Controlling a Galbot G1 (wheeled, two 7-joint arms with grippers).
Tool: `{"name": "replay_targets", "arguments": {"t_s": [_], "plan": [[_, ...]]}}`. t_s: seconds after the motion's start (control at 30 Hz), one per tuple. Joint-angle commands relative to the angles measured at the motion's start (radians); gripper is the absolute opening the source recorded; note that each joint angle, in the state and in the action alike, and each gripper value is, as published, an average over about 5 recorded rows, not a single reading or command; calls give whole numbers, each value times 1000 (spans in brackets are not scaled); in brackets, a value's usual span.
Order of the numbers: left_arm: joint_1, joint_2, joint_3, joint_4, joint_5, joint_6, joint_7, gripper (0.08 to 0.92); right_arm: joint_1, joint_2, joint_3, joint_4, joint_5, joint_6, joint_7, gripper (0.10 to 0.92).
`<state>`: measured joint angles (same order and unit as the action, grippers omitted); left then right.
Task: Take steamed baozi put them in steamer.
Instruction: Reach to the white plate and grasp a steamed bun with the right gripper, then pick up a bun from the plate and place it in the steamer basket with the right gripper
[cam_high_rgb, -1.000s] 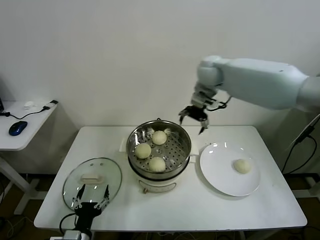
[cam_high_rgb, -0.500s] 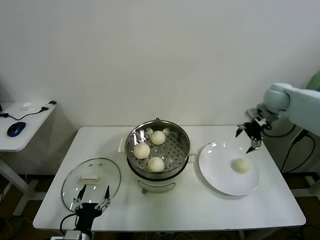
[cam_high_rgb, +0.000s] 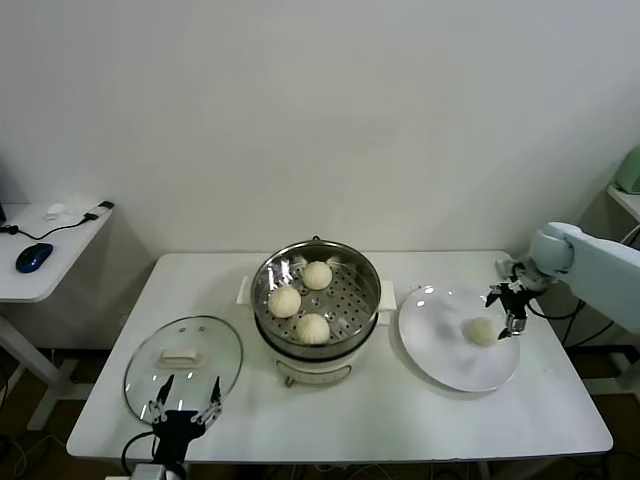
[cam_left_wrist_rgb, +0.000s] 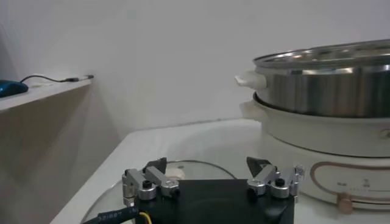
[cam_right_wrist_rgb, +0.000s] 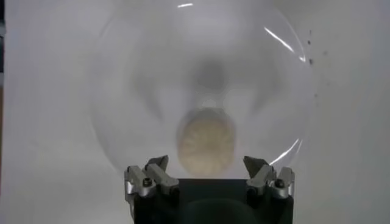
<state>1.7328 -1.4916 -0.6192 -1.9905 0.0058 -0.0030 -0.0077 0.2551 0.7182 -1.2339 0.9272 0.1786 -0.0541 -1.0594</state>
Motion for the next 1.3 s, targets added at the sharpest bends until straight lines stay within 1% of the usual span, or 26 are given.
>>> {"name": "replay_targets", "arguments": {"t_s": [0.03, 0.3, 0.37, 0.53, 0.67, 0.73, 0.83, 0.97, 1.03, 1.17, 1.3], "plan": [[0, 0, 1, 1, 1, 0, 0, 823, -139, 57, 134, -100, -57, -27, 23, 823], [5, -1, -2, -1, -2, -3, -2, 823, -140, 73, 143, -121, -62, -27, 27, 821], [5, 0, -3, -1, -2, -3, -2, 823, -136, 69, 141, -116, -62, -27, 23, 809], [7, 0, -3, -4, -2, -2, -2, 823, -105, 47, 129, -76, -46, -33, 15, 718], [8, -1, -1, -8, 0, -1, -2, 823, -7, 19, 71, -6, 12, -46, 10, 684], [9, -2, 1, -11, 2, 1, -2, 823, 96, 8, -10, 41, 80, -55, 5, 680], [10, -3, 5, -16, 5, 3, -2, 823, 323, 15, -193, 125, 230, -73, 0, 679], [13, -2, 10, -22, 8, 5, -2, 823, 643, 79, -441, 244, 461, -103, -10, 679], [15, -1, 12, -26, 9, 5, -1, 823, 763, 123, -513, 310, 579, -130, -12, 680], [18, 1, 18, -34, 9, 5, -2, 823, 919, 221, -565, 449, 791, -197, 14, 681], [19, 4, 20, -40, 10, 6, -3, 823, 930, 319, -537, 550, 875, -244, 66, 679]]}}
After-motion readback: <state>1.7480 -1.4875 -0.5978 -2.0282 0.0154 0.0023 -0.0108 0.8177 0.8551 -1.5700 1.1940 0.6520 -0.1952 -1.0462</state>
